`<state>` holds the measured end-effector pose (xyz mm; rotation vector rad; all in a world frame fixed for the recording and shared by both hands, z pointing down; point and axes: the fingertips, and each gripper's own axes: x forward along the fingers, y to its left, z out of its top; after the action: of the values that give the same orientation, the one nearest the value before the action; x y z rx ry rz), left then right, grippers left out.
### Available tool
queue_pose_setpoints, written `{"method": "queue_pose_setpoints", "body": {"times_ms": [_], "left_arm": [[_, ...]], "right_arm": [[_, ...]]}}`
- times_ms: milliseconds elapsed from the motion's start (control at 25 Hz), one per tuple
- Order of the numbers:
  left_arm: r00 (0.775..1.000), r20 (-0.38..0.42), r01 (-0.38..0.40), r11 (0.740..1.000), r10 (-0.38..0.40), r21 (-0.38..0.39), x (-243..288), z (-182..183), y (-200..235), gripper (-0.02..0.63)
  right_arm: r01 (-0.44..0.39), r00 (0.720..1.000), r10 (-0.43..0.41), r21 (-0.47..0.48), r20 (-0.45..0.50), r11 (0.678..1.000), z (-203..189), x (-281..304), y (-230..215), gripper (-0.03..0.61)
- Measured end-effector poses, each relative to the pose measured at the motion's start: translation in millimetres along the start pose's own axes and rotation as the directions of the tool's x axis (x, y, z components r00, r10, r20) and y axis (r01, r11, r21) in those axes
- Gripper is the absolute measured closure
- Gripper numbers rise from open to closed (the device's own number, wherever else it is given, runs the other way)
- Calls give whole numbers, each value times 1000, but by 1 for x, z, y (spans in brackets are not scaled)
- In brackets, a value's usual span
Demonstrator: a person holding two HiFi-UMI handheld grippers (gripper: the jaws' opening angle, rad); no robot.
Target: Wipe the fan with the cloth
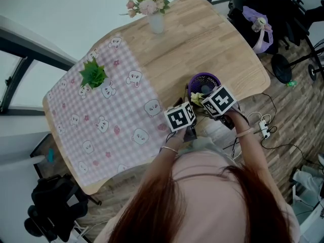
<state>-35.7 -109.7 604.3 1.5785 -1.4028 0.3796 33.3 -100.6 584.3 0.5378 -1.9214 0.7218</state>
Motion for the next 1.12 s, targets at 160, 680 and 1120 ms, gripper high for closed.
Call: {"method": "queue_pose_setpoints", "body": {"times_ms": [160, 680, 1120], "left_arm": [[1000, -1, -1, 1000, 1, 4, 1, 0, 2, 546], [1000, -24, -8, 998, 9, 56, 3, -3, 1, 551], [999, -37, -14, 996, 17, 90, 4, -3, 0, 554]], "right_arm": [[-6, 1000, 6, 8, 5, 1000, 3, 3, 0, 552], [-8, 999, 5, 69, 46, 998, 13, 8, -4, 552], [8, 997, -19, 139, 73, 990, 20, 10, -7, 552]]}}
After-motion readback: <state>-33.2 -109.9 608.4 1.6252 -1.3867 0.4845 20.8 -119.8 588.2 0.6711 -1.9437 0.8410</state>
